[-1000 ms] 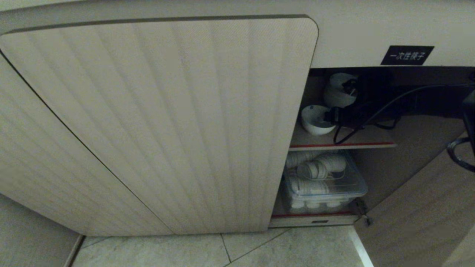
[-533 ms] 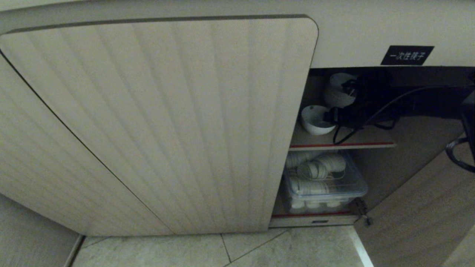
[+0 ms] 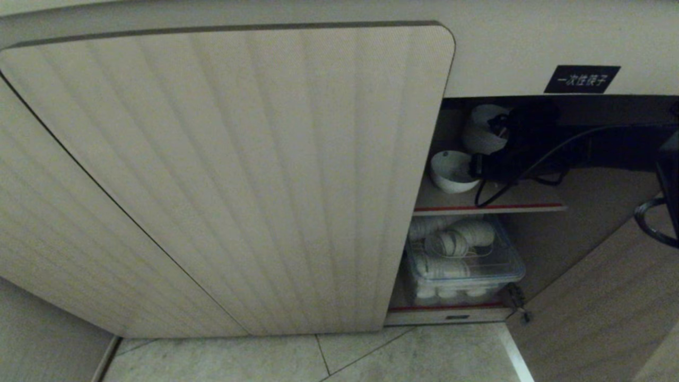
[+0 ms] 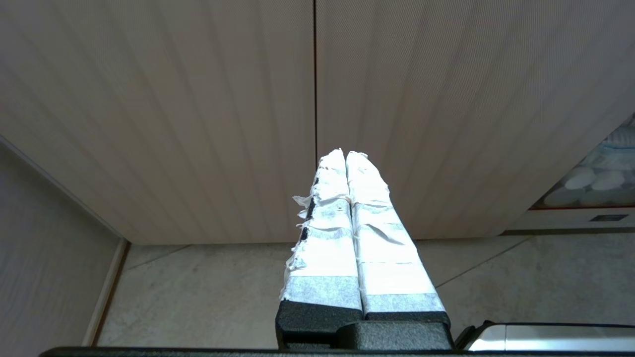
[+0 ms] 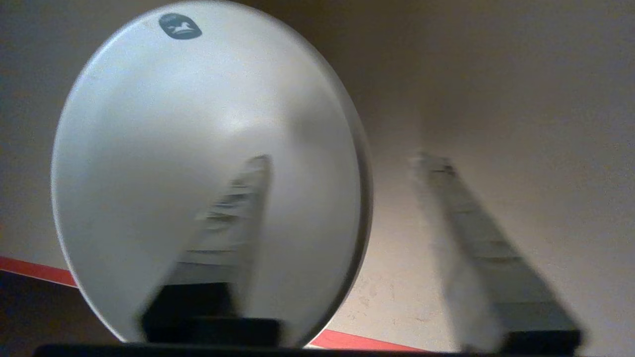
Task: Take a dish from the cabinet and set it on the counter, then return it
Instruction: Take the bowl from the cabinet
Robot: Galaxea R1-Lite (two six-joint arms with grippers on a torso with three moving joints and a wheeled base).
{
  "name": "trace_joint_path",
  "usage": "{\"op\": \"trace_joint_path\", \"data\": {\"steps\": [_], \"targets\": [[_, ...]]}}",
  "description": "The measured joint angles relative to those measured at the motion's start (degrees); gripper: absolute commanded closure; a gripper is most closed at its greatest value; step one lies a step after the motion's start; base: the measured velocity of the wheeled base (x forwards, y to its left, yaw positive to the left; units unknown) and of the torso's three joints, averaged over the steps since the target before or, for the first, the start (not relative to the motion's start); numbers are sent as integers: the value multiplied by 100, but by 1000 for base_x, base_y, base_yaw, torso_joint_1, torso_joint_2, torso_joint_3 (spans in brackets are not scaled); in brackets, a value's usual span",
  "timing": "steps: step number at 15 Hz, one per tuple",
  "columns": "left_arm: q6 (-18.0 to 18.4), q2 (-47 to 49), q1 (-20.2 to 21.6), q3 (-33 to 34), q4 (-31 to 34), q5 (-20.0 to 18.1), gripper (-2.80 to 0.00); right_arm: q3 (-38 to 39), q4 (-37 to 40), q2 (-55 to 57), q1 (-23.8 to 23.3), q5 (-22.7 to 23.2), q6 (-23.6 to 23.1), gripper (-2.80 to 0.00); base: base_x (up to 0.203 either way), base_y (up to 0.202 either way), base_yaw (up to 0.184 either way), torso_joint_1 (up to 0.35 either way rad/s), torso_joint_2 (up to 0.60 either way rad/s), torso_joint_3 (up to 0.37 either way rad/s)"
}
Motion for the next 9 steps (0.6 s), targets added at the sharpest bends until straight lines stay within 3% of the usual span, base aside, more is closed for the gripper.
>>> {"op": "trace_joint_path", "data": {"steps": [9], "targets": [[1,0,0,0,1,0,0,2,-5,-1,6,13,11,0,0,0,0,0,0,0]]}}
